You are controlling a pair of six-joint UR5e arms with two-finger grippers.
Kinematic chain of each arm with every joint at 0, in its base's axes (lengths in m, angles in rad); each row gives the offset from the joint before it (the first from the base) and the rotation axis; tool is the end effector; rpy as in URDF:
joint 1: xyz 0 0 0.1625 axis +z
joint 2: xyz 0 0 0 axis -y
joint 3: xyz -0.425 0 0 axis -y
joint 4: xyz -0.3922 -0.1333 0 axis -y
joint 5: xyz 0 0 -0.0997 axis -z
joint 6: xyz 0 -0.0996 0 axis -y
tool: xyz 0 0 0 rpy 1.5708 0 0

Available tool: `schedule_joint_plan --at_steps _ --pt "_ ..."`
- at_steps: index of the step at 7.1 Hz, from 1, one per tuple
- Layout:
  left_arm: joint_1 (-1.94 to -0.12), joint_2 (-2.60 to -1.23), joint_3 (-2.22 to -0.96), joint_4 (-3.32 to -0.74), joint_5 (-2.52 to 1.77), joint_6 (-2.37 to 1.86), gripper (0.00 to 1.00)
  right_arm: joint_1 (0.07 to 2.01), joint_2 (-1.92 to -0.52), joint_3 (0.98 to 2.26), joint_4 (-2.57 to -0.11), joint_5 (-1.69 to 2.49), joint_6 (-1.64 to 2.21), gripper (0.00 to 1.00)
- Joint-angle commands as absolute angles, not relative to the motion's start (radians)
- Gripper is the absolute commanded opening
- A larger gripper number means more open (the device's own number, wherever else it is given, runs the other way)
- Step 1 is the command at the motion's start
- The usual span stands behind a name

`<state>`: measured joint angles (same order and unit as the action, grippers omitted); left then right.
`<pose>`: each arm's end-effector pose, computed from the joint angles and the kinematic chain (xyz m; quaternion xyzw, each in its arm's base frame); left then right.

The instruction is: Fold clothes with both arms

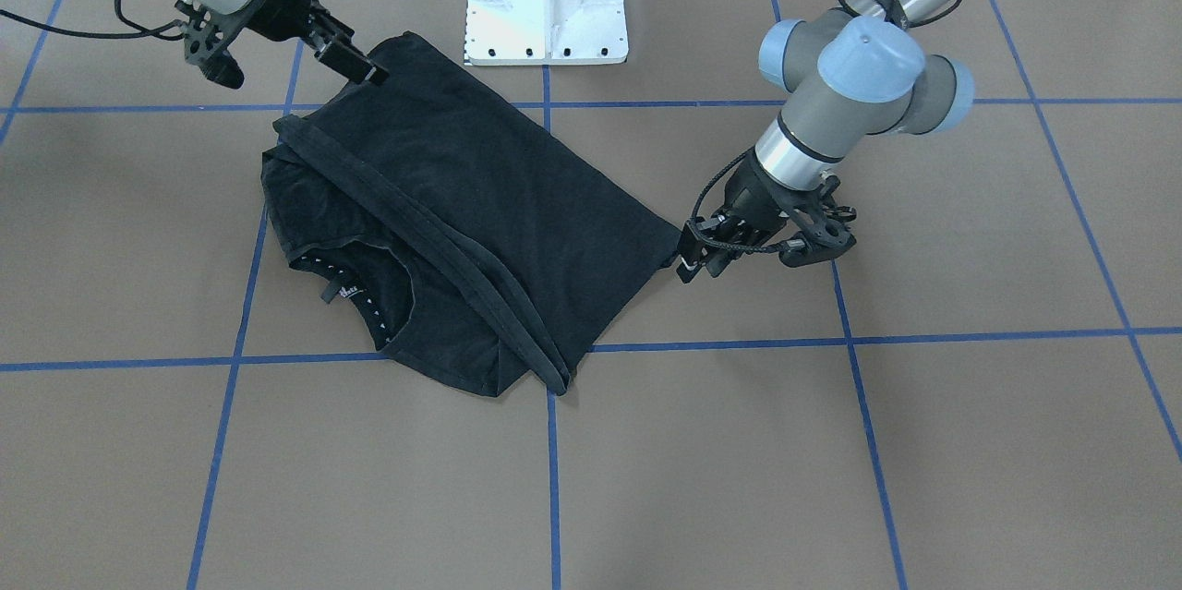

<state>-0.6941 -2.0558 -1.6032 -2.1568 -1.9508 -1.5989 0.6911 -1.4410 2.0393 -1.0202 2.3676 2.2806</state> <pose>0.4507 -0.5004 0.2972 0.0162 0.5390 -0.2029 0.8173 -0.3329 -0.3560 0.3006 -0.3303 -0.4977 0.3376 0.7274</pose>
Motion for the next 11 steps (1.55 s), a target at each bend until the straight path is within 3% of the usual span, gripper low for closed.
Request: schedule_joint_plan --at_steps 1,8,11 --pt "-0.635 -2.049 -1.630 -2.074 -1.888 -1.601 0.53 0.772 -1.339 1.925 -1.026 2.364 2.154 1.00" --pt "-0.577 -2.005 -1.646 -2.042 -1.862 -1.594 0.54 0.818 -1.253 1.839 -1.028 2.333 2.094 1.00" --pt "-0.568 -2.006 -1.644 -2.042 -1.865 -1.595 0.39 0.831 -1.258 1.841 -1.028 2.348 2.094 1.00"
